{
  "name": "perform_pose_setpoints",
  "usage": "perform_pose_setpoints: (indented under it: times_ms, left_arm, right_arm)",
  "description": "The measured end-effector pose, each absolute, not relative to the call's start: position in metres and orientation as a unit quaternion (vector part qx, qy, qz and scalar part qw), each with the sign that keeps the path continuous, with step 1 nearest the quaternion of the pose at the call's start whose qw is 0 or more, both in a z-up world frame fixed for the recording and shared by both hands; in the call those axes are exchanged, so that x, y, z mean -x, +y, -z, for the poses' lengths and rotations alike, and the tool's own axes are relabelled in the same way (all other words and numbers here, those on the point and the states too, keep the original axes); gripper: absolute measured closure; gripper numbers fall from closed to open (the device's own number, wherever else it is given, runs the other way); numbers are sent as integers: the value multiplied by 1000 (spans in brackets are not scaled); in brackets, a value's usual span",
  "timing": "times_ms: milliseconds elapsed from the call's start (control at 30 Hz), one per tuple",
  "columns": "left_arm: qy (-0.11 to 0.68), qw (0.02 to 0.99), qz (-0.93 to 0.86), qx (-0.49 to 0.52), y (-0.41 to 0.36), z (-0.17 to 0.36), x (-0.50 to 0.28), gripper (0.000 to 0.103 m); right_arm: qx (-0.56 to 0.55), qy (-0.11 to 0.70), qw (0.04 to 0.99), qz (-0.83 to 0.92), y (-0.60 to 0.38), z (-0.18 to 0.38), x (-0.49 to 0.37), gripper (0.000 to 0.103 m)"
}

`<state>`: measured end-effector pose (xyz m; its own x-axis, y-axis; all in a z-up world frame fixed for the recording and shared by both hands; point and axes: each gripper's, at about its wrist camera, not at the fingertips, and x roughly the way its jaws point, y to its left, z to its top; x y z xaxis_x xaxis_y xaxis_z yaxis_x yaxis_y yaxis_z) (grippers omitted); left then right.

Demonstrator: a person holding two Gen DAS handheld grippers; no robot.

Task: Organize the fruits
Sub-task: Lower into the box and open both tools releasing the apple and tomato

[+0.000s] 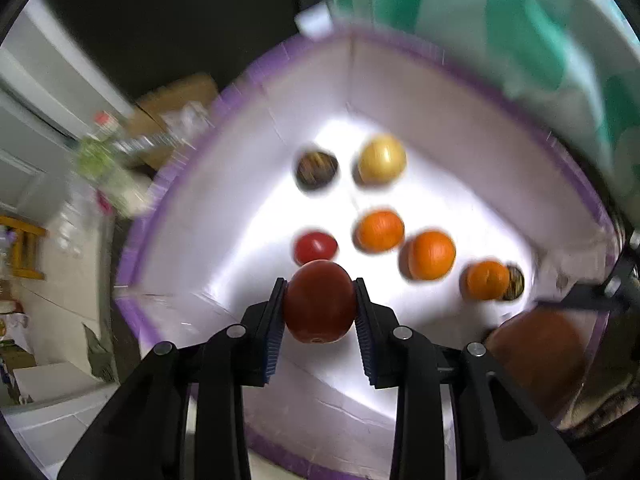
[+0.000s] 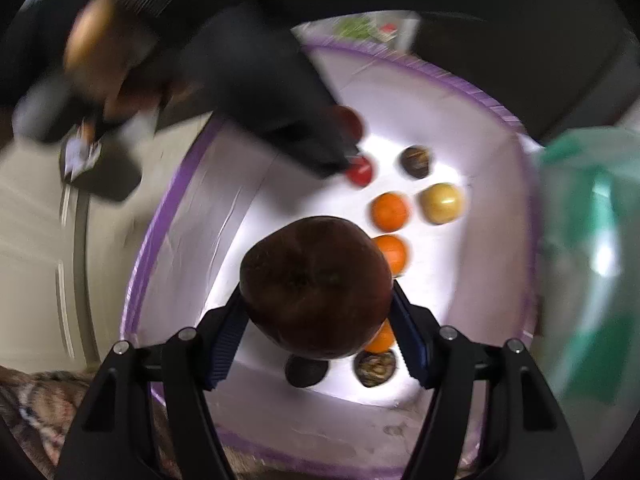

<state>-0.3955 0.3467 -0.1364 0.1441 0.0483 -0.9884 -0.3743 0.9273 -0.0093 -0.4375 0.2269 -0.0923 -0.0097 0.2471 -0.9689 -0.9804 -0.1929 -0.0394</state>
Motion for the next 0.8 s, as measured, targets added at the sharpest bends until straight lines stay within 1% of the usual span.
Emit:
perform_pose_setpoints:
  times_ms: [133, 233, 300, 733, 767, 800]
  left_arm:
    - [705, 693, -105, 107, 342, 173, 387, 72]
    - [738, 662, -89, 99, 338, 194, 383, 72]
    - [751, 649, -92, 71, 333, 204, 382, 72]
    - [753, 645, -103, 81, 329, 223, 392, 71]
    - [751, 647, -104, 81, 333, 223, 394, 70]
    - [747, 651, -105, 81, 335, 221, 393, 66]
  right_arm:
    - [535, 363, 475, -596, 236, 119, 457, 35]
    - [567, 352, 455, -589, 243, 138, 466, 35]
    - [582, 350, 444, -585, 244, 150, 468, 35]
    - [612, 361, 430, -558, 251, 184, 467, 34]
    - [613, 362, 431, -554, 251, 187, 471, 34]
    - [614, 364, 432, -551, 250, 188, 471, 33]
